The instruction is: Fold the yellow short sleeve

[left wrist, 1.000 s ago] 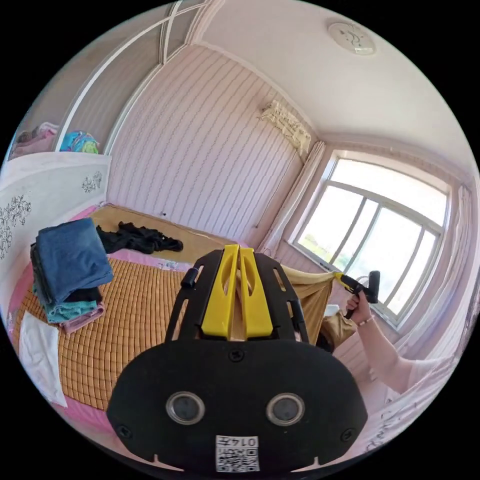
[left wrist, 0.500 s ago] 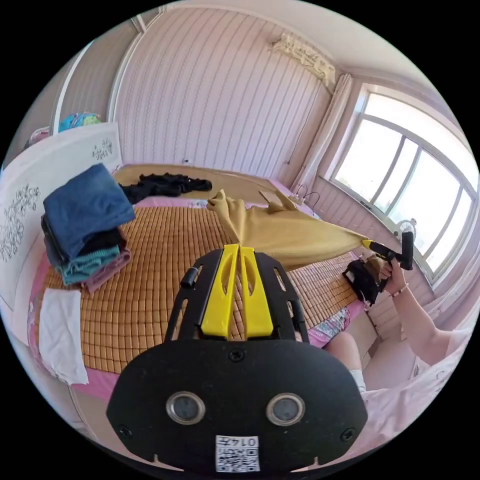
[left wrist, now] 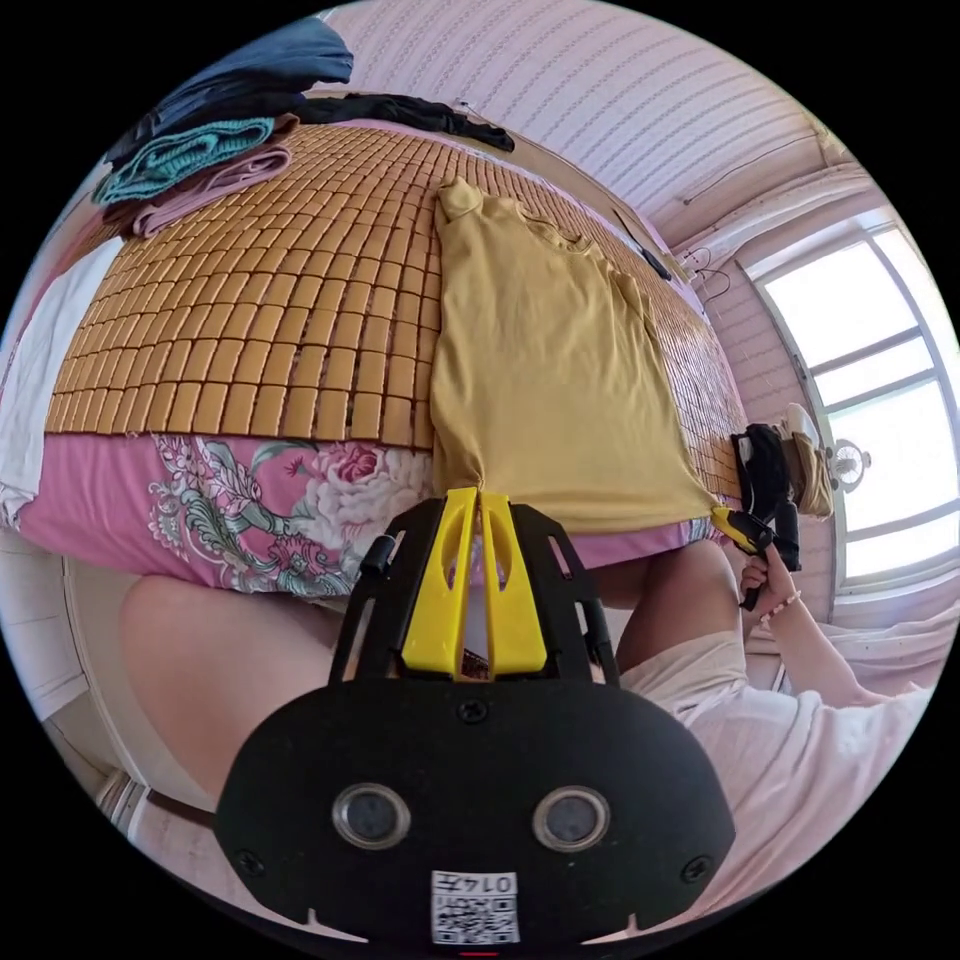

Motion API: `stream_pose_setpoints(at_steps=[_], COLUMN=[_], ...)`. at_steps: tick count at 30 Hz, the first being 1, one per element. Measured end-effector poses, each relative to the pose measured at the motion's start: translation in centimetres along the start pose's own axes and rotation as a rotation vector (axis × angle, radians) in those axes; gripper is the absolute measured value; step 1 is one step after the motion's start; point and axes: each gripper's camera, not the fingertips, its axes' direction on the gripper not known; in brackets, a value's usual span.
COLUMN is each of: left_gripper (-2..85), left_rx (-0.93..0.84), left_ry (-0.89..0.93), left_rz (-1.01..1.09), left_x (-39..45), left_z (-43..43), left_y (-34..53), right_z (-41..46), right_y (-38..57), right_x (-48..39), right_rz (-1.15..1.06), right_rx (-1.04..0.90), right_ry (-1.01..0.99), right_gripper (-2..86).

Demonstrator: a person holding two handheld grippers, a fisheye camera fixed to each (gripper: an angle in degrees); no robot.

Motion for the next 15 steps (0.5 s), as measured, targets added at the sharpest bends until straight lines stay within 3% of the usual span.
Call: stream_pose_setpoints(at_steps=[8, 12, 15], left_gripper=[-0.8, 1.4, 6.5], left_rx=[-0.030, -0.063, -0.128], left_ry=[0.128, 0.059, 0.028], left_rz=[-0.048, -0.068, 0.039], left_x=[-0.3, -0.5, 1.5], left_z=[-3.2, -3.6, -2.7], left_y=[-1.3, -1.9, -2.9], right_z=[-1.9, -2.1, -2.1], right_y=[-1.6, -2.5, -3.0], right_x=[-0.4, 0.3, 0.5], right_rz=[-0.040, -0.010, 0.004], right_rx=[-0.024, -0.031, -0.041], right_ry=[-0.031, 0.023, 0.083], right_gripper=[1.5, 1.4, 1.3])
